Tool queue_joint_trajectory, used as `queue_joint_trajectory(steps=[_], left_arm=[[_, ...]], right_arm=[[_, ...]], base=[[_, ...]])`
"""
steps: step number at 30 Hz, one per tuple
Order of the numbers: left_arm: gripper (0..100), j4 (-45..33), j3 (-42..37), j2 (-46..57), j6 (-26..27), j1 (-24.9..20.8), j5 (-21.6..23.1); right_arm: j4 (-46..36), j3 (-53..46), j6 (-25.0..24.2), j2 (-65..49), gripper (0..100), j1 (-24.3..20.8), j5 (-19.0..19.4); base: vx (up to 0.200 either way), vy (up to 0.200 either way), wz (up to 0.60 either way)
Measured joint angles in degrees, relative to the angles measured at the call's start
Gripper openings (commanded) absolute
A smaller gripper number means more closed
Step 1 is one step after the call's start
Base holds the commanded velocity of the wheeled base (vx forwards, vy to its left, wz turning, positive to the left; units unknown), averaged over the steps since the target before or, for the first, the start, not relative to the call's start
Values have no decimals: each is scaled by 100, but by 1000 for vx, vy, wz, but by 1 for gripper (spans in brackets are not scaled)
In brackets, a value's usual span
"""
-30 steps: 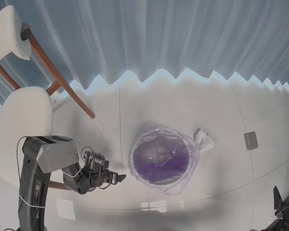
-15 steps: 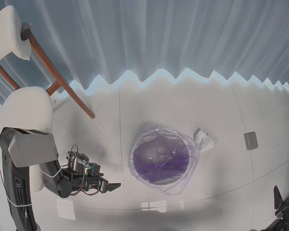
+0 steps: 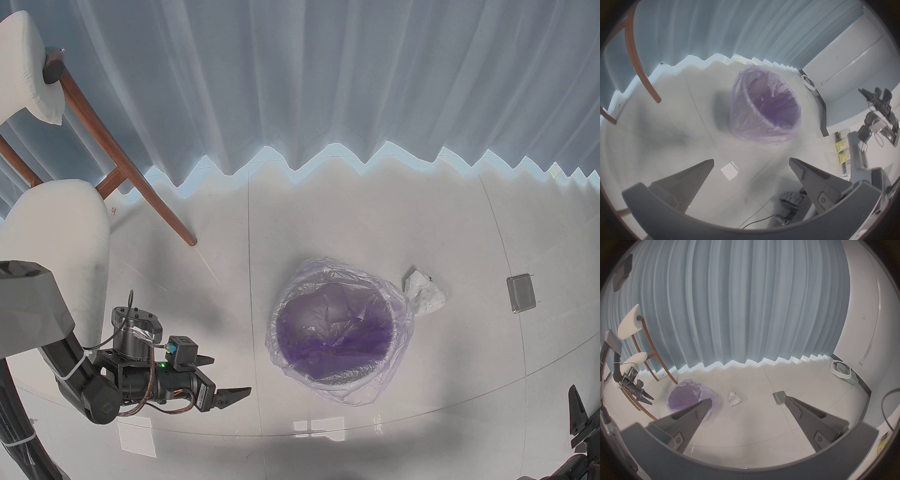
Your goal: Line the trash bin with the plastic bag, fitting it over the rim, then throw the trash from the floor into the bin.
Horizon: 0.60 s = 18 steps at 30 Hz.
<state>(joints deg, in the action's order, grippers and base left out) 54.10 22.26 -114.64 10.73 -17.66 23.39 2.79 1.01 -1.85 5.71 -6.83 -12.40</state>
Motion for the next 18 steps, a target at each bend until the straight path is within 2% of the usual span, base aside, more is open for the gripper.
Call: queue_joint_trajectory(steps=[6, 10, 13, 18], left_arm=[[100, 30, 48, 328, -1557, -866, -596], [100, -271, 336, 486, -2756, -1456, -1229], [100, -998, 699, 601, -3271, -1773, -1634], [100, -2843, 1731, 731, -3549, -2004, -2432]], right_arm=[[7, 0, -9, 0, 100, 0, 2], [7, 0, -13, 0, 100, 0, 2], [10, 0, -15, 0, 100, 0, 0], [10, 0, -13, 0, 100, 0, 0]], base=[[0, 0, 0], [0, 0, 0], [0, 0, 0], [0, 0, 0]])
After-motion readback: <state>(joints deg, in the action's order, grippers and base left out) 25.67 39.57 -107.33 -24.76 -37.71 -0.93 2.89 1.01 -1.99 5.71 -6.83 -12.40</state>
